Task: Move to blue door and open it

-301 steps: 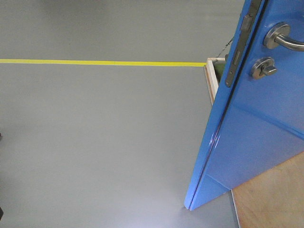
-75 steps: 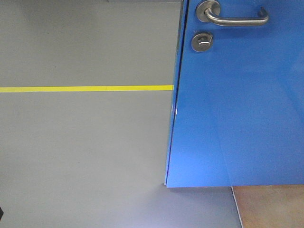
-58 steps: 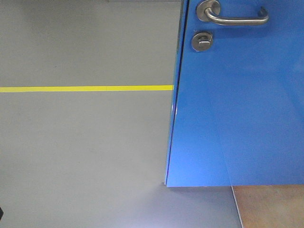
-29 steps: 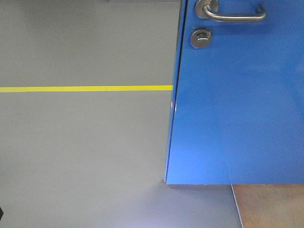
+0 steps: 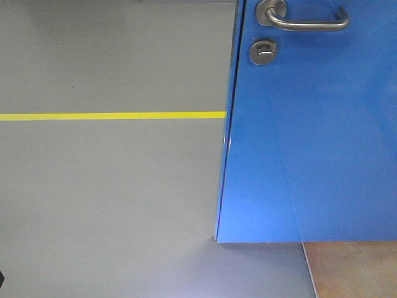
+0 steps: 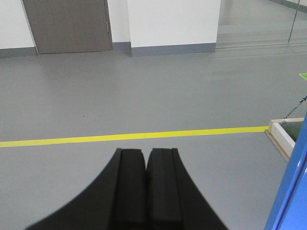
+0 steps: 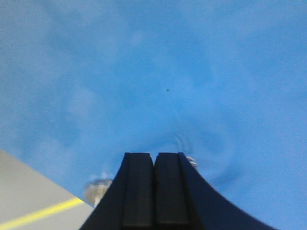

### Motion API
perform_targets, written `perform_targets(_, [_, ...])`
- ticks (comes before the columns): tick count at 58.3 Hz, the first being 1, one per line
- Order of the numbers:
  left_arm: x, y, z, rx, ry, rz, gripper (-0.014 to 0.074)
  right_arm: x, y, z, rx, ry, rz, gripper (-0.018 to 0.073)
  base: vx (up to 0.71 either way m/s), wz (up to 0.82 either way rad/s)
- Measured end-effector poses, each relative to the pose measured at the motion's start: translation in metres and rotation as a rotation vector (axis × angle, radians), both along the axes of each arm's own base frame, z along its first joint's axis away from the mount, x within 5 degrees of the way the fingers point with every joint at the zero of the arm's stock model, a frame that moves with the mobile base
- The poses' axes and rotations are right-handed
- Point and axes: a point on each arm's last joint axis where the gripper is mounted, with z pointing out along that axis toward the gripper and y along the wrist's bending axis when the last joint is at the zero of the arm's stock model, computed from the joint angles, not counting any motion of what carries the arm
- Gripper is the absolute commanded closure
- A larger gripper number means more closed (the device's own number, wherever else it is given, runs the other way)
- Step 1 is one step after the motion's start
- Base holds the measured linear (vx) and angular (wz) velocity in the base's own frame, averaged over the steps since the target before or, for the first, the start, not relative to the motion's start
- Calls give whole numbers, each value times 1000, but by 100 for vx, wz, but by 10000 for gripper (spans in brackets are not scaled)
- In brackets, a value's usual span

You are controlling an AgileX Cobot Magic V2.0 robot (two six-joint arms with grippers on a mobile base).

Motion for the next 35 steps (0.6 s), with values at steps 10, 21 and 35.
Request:
perform_targets(10, [0,0,0,0,0,0,524,-30,41,-6,-294,-105,106,547,0,0])
perform_targets(21, [0,0,0,0,0,0,524,-93,51,-42,-357,-291,175,547,0,0])
perform_targets(35, [0,0,0,0,0,0,524,-181,34,-115,-374,-393,172,547,0,0])
